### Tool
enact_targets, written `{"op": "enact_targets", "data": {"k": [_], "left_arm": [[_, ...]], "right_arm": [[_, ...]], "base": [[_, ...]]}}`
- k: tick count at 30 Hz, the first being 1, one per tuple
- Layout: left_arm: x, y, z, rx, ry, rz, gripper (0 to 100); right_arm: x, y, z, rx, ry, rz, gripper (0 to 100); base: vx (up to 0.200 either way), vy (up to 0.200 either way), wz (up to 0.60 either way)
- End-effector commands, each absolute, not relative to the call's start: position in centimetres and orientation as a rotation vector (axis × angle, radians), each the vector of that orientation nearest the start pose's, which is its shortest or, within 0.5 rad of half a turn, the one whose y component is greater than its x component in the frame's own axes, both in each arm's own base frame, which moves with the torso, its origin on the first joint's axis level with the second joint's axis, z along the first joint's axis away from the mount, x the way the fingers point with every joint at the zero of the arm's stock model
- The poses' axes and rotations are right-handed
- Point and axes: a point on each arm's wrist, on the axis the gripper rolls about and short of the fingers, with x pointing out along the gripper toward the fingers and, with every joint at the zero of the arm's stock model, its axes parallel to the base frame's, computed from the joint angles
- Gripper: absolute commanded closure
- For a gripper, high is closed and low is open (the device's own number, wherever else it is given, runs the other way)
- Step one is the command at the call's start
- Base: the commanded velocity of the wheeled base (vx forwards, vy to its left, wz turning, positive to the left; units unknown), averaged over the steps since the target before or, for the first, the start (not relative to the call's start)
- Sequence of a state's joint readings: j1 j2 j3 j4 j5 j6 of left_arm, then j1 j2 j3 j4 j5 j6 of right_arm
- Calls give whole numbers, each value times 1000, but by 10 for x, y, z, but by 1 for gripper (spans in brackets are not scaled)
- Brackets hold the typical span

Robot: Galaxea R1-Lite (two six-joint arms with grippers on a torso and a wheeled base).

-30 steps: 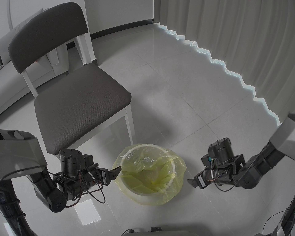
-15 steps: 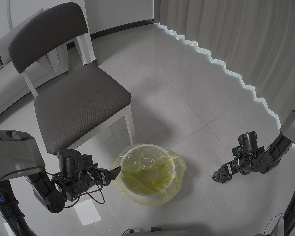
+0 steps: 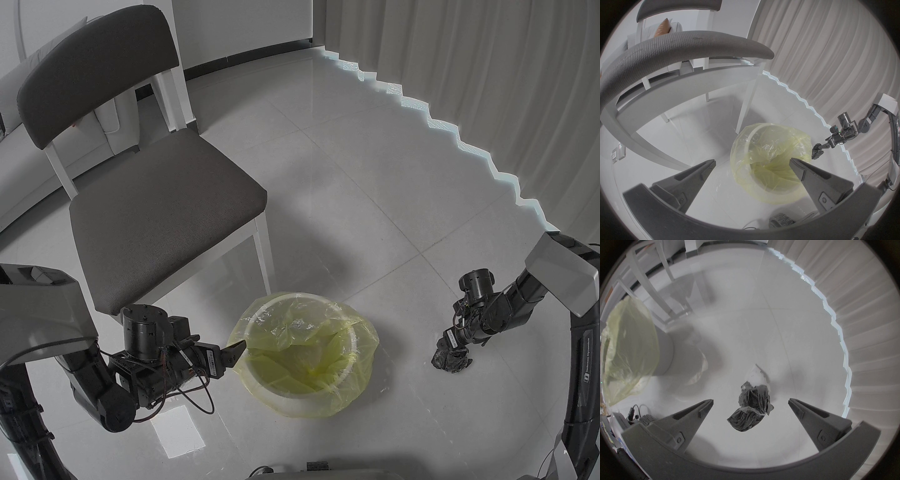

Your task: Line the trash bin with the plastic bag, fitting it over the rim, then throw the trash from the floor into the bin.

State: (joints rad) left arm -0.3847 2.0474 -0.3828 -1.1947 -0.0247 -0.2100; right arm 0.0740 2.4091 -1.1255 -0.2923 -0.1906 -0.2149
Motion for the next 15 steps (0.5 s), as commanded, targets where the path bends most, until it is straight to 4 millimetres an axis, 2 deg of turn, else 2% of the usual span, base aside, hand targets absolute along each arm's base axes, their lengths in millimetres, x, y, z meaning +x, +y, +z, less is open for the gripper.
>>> {"op": "enact_targets", "data": {"k": [1, 5, 12, 15], "left_arm": [[275, -108, 25, -114, 537, -333, 0], [278, -109, 19, -116, 535, -333, 0], [280, -112, 8, -113, 523, -343, 0], [278, -113, 7, -113, 528, -347, 0]], "right_arm": [[430, 24, -56, -365, 1111, -1, 0], [440, 25, -54, -372, 1163, 6, 0], [477, 22, -48, -384, 1186, -49, 0], [479, 22, -48, -396, 1225, -51, 0]], "base": [[0, 0, 0], [0, 0, 0], [0, 0, 0], [0, 0, 0]]}}
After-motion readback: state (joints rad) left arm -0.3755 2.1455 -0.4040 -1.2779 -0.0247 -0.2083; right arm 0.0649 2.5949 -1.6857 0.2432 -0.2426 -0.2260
